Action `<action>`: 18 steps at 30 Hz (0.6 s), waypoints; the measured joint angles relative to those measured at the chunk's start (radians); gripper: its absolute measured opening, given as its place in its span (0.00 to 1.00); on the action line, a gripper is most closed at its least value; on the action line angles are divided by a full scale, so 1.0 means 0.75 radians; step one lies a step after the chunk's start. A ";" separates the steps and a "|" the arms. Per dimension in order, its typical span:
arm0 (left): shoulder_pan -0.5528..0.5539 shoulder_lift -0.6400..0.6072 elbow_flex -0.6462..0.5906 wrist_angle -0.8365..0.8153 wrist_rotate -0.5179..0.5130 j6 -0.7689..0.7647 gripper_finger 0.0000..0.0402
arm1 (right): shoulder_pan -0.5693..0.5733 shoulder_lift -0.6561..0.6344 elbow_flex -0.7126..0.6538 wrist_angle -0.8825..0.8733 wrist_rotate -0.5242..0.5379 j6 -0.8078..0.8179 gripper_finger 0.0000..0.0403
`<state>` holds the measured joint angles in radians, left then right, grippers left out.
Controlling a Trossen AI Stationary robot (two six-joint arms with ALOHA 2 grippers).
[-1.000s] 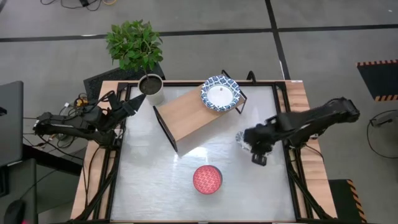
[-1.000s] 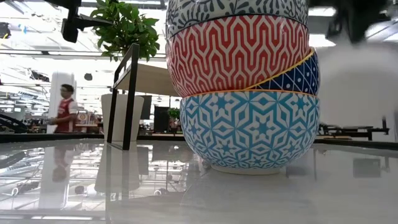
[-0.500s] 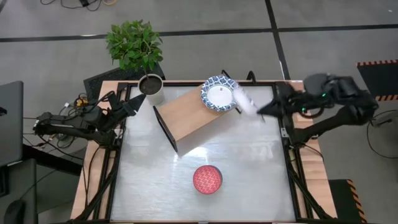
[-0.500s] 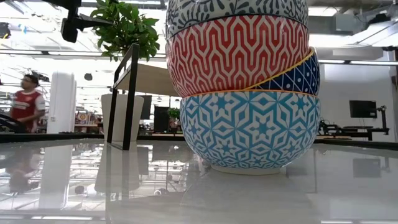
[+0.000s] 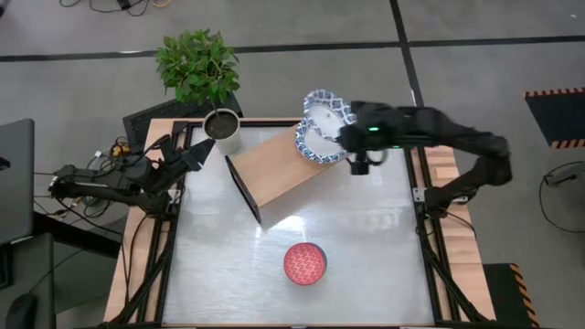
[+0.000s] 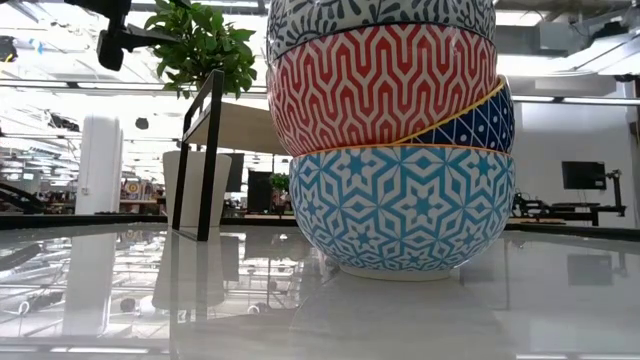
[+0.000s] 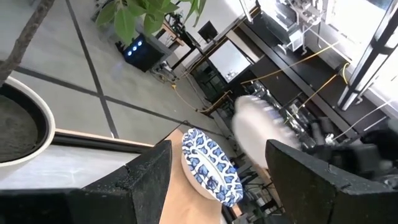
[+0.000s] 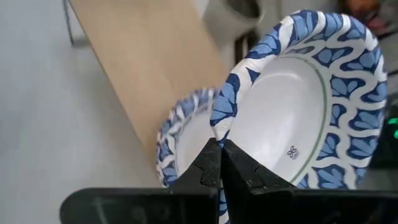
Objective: Place and stack bowls onto a shelf
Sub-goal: Stack the white bowl on top of the white bowl on the shelf
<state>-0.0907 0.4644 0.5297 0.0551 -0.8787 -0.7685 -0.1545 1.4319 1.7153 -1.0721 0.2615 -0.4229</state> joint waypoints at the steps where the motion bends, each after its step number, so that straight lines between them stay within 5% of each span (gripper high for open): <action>1: 0.000 0.000 0.000 0.000 0.000 0.001 0.61 | -0.018 0.037 0.000 -0.017 0.000 -0.004 0.06; 9: 0.000 0.000 0.000 0.001 0.000 0.001 0.61 | -0.111 0.217 -0.001 -0.122 -0.032 -0.023 0.07; 18: 0.000 0.000 0.000 0.002 -0.003 0.001 0.61 | -0.112 0.211 -0.001 -0.131 -0.129 -0.009 0.15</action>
<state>-0.0906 0.4644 0.5297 0.0566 -0.8808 -0.7677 -0.2384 1.5902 1.7149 -1.1706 0.1650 -0.4300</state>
